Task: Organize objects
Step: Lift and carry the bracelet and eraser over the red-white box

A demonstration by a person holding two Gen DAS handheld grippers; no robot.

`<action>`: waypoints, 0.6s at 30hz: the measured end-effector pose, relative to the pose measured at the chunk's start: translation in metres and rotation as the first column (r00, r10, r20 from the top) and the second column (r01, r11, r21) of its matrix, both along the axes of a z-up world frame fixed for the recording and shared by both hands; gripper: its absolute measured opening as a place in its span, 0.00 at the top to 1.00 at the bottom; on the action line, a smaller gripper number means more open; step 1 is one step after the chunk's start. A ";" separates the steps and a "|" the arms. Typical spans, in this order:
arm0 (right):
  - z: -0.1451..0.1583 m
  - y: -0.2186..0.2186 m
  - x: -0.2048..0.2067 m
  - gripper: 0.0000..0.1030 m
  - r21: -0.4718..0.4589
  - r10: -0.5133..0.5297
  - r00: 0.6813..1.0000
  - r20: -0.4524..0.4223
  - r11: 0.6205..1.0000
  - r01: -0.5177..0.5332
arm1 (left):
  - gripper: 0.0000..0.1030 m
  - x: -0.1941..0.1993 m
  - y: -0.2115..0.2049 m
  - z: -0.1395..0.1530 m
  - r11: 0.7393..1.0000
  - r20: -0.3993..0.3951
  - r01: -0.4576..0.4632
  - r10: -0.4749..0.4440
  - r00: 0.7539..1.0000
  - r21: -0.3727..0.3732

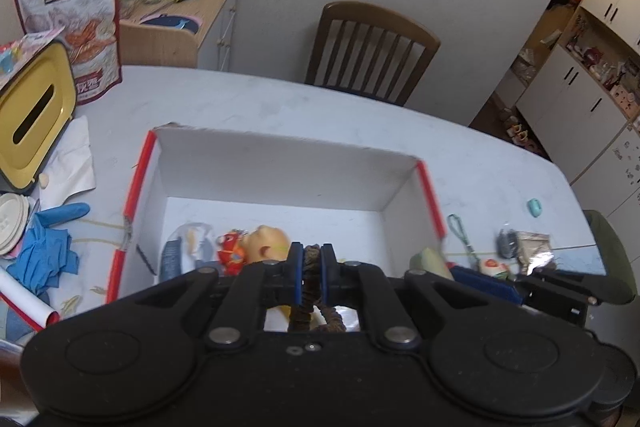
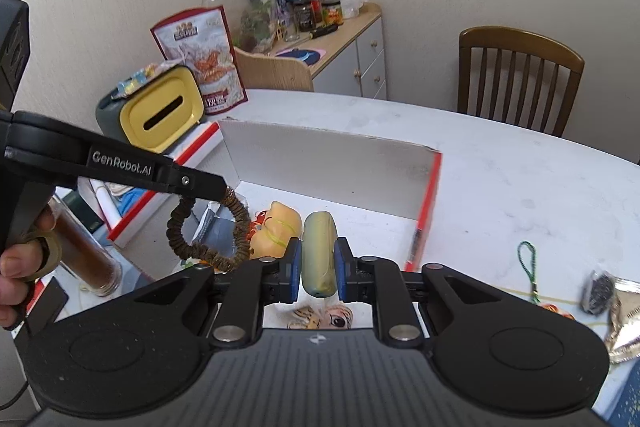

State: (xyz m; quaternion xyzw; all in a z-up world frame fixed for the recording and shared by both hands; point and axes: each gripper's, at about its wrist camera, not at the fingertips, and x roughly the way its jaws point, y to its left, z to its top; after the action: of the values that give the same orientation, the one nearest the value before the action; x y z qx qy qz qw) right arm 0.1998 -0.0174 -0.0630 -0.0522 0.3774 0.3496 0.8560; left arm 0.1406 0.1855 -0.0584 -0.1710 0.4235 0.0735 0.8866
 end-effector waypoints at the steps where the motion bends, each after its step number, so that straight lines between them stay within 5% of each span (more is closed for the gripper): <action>1: -0.003 0.005 0.003 0.84 -0.007 0.001 1.000 -0.002 1.000 -0.001 | 0.94 0.001 0.004 -0.003 1.000 -0.008 -0.002 0.002 1.000 -0.004; 18: -0.048 0.059 0.045 0.84 -0.094 0.007 0.994 -0.112 0.995 -0.018 | 0.94 0.011 0.022 -0.048 0.998 -0.128 0.058 -0.056 0.990 0.006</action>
State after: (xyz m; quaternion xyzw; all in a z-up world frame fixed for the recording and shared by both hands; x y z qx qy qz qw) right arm 0.2448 0.0419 -0.1115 -0.0756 0.4404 0.3391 0.8279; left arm 0.1517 0.2074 -0.1067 -0.1494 0.4836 0.0610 0.8603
